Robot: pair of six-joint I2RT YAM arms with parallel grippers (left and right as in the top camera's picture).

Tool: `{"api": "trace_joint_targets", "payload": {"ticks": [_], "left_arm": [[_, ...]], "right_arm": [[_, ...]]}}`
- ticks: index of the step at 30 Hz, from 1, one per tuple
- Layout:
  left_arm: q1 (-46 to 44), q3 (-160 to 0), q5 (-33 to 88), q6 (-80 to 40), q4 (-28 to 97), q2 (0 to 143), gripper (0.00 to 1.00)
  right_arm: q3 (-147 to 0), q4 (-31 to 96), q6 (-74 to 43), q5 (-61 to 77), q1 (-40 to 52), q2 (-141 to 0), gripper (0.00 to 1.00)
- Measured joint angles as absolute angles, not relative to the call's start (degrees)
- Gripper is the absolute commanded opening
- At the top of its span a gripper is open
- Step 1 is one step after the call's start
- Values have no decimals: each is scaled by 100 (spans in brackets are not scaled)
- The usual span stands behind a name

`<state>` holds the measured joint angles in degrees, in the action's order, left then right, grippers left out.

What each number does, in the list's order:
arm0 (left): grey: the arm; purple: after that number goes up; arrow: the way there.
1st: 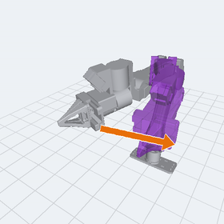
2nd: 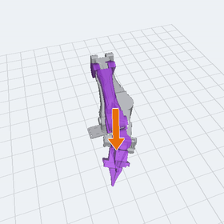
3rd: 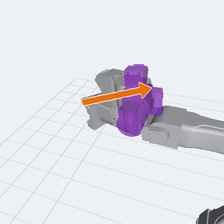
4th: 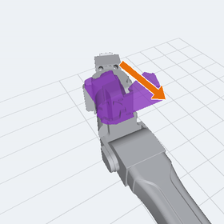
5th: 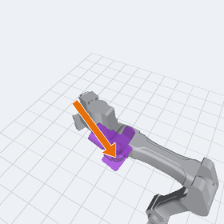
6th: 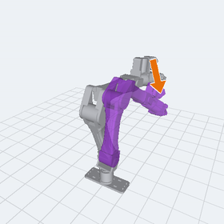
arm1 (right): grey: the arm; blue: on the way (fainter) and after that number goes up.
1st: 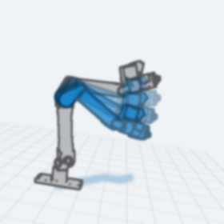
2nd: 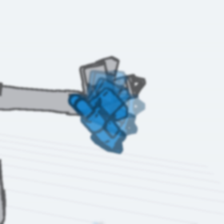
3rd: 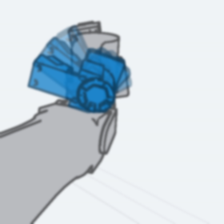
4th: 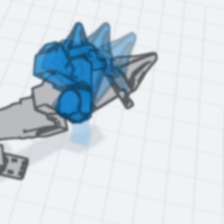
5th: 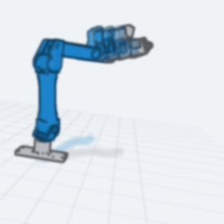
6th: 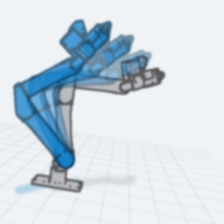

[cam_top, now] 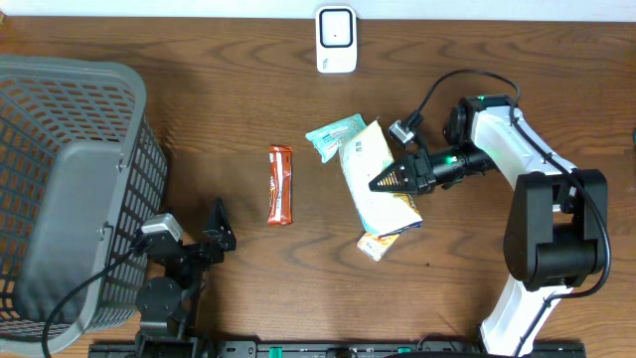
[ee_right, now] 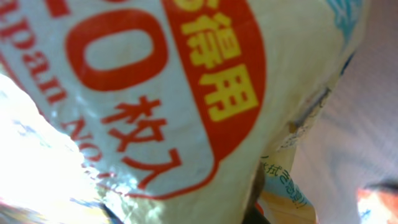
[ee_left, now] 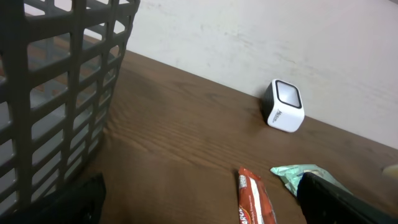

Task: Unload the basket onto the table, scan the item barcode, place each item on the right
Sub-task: 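Hold the snack bag up against the white scanner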

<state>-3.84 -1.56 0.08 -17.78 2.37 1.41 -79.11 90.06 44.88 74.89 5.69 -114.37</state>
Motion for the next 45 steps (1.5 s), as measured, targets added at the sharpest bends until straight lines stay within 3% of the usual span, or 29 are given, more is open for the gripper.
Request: {"api": "trace_joint_targets", "payload": {"ticks": [8, 24, 30, 38, 45], "left_arm": [[-384, -156, 8, -1778, 237, 141, 98], [-384, -156, 8, -1778, 237, 141, 98], [-384, -156, 5, -1778, 237, 141, 98], [-384, -156, 8, -1778, 237, 141, 98], [-384, -154, 8, -1778, 237, 141, 98]], "right_arm": [[-7911, 9727, 7234, 7301, 620, -11437, 1], [-8254, 9754, 9048, 6622, 893, -11437, 1], [-9703, 9465, 8630, 5839, 897, -11437, 1], [-10466, 6753, 6119, 3017, 1013, -11419, 1], [-10466, 5199, 5140, 1015, 1374, -11421, 1]]}}
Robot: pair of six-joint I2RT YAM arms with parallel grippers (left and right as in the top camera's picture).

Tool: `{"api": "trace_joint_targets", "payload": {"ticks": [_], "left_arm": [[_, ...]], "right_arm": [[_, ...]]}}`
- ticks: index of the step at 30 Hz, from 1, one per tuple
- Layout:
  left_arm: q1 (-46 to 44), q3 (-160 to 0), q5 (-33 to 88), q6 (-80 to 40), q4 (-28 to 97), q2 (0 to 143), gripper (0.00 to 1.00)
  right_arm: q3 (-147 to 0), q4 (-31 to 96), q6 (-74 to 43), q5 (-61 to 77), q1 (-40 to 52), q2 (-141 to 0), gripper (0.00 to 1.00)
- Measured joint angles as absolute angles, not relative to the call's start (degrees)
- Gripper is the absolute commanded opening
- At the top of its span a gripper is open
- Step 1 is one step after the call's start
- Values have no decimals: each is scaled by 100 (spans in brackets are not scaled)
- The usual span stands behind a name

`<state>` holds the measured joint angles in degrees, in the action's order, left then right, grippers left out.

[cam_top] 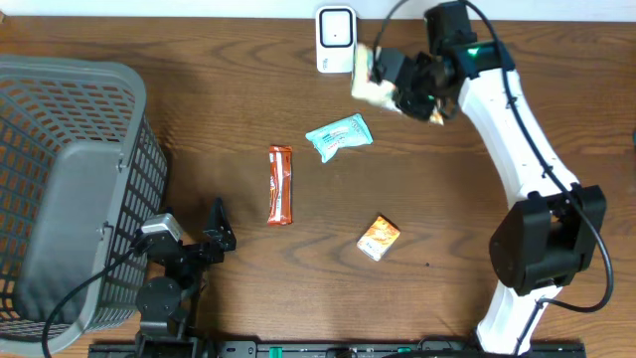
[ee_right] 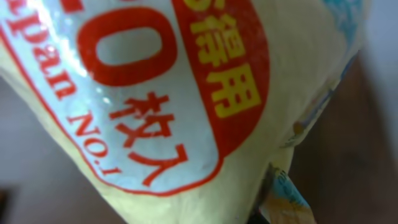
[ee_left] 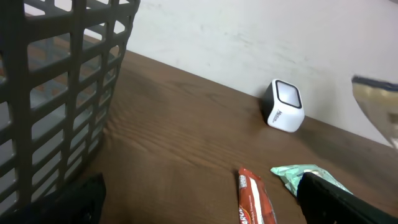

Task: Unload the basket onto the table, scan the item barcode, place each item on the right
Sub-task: 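Hold the snack bag up against the white scanner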

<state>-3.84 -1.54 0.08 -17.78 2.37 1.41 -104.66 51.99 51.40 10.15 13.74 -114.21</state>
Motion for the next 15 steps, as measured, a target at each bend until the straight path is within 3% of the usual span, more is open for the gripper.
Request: {"api": "trace_joint_targets", "payload": {"ticks": [15], "left_arm": [[-384, -156, 5, -1778, 237, 141, 98]], "right_arm": [[-10481, 1680, 4674, -1520, 1981, -12717, 1]]}}
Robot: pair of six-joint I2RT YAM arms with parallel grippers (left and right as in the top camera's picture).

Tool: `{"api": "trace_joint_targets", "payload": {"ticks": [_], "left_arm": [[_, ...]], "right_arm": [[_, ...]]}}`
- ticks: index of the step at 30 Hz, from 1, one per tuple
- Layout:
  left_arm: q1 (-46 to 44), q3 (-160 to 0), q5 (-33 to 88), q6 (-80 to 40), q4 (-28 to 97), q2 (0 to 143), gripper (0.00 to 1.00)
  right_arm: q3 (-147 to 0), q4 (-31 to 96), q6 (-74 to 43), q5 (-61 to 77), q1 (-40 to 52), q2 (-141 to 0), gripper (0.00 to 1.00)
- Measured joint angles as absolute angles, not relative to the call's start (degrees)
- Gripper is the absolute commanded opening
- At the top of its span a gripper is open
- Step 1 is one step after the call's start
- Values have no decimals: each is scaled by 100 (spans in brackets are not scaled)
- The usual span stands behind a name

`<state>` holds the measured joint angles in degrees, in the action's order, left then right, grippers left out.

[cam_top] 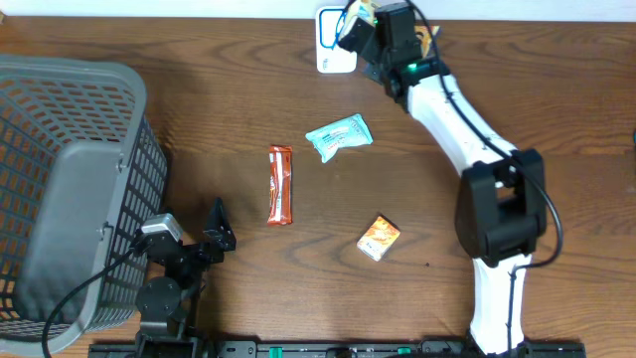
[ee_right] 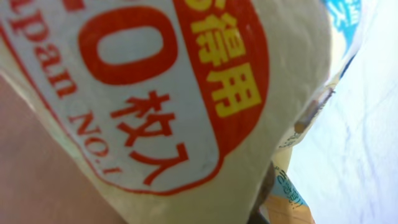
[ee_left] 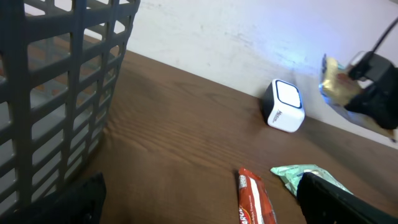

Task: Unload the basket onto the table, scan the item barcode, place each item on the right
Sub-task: 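Hold the snack bag up against the white scanner, then carry the snack bag to the right edge and release it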

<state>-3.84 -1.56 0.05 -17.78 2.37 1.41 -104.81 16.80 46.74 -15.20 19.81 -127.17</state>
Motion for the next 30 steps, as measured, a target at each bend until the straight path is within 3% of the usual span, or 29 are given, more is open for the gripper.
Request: {"api": "trace_joint_targets", "payload": {"ticks": [6, 17, 22, 30], "left_arm": [[-384, -156, 8, -1778, 237, 141, 98], [-384, -156, 8, -1778, 237, 141, 98], [-384, -156, 8, -1778, 237, 141, 98], [-384, -156, 5, -1778, 237, 141, 98]], "right_arm": [[-10597, 919, 4674, -1673, 2058, -13159, 1], [-11830, 1302, 3876, -2108, 2067, -14118, 1], [-12818, 2403, 3385, -2287, 2053, -14112, 1], [-13544, 5319, 2206, -3273, 1699, -13885, 1]]}}
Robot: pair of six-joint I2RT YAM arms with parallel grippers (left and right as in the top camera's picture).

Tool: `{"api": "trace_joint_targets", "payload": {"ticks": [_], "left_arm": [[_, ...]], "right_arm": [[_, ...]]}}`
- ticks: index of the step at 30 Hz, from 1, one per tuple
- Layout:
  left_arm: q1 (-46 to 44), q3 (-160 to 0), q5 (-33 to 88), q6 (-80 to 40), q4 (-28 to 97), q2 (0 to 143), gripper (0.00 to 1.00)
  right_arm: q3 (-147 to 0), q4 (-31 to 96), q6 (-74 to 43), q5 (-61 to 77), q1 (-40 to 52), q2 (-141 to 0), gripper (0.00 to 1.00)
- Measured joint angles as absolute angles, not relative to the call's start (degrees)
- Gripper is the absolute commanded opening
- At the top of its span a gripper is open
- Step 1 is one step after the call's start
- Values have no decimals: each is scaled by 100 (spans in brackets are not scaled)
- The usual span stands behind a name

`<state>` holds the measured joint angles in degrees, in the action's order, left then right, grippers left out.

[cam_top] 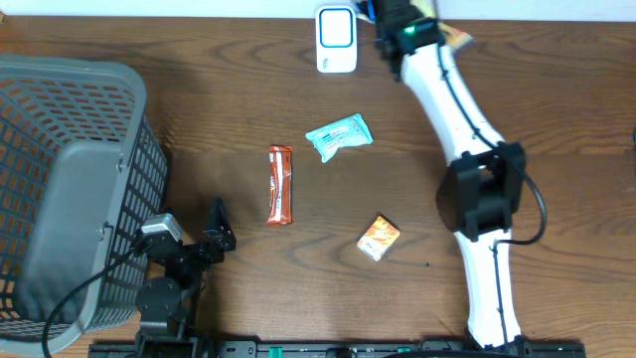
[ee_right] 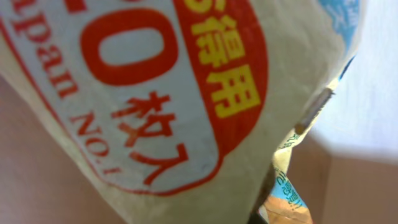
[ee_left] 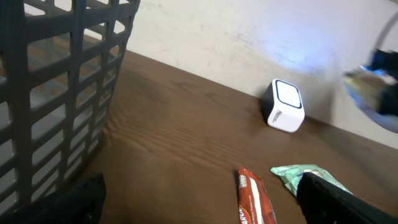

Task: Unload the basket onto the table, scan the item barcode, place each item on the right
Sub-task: 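Carry the snack bag to the right edge and release it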

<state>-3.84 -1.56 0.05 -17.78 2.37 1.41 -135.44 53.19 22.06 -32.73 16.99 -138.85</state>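
The white barcode scanner (cam_top: 336, 40) stands at the table's far edge, its window also facing the left wrist view (ee_left: 283, 106). My right gripper (cam_top: 394, 14) is just right of the scanner, raised and shut on a cream packet with red print (ee_right: 174, 93); an edge of the packet (cam_top: 453, 38) sticks out behind the arm. In the left wrist view the packet (ee_left: 373, 87) is a blur right of the scanner. My left gripper (ee_left: 199, 214) rests open near the front edge, holding nothing.
A red snack bar (cam_top: 281, 185), a teal packet (cam_top: 339, 136) and a small orange box (cam_top: 379, 237) lie mid-table. A big grey basket (cam_top: 70, 189) fills the left side. The right arm (cam_top: 467, 109) spans the table's right half.
My right gripper, still shut on the cream packet, has shifted a little to the right and further back from the scanner. The left arm has not moved.
The right gripper was first shut on the cream packet lying mid-table over the orange box. Then it held the packet aloft at the back right of the scanner, then close beside the scanner, and now slightly further right. The other items stayed put.
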Motion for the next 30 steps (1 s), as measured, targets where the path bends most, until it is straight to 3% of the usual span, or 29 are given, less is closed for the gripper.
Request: {"api": "trace_joint_targets", "payload": {"ticks": [5, 9, 20, 21, 24, 25, 30], "left_arm": [[-384, -156, 8, -1778, 237, 141, 98], [-384, -156, 5, -1778, 237, 141, 98], [-384, -156, 5, -1778, 237, 141, 98], [-384, -156, 5, -1778, 237, 141, 98], [-384, -156, 8, -1778, 237, 141, 98], [-384, -156, 8, -1778, 237, 141, 98], [-384, -156, 8, -1778, 237, 141, 98]], "right_arm": [[-13579, 6270, 1212, -3492, 827, -13570, 1], [-13566, 6298, 880, -3301, -36, -13443, 1], [-11826, 4635, 705, -1977, -2152, -13375, 2], [-11716, 4582, 703, -1944, -2300, -13375, 8], [-11627, 4543, 628, -1898, -2593, -13375, 84], [-11629, 4536, 580, -1898, -2663, -13375, 98], [-11874, 4980, 246, -1804, -2829, -13371, 99]]}}
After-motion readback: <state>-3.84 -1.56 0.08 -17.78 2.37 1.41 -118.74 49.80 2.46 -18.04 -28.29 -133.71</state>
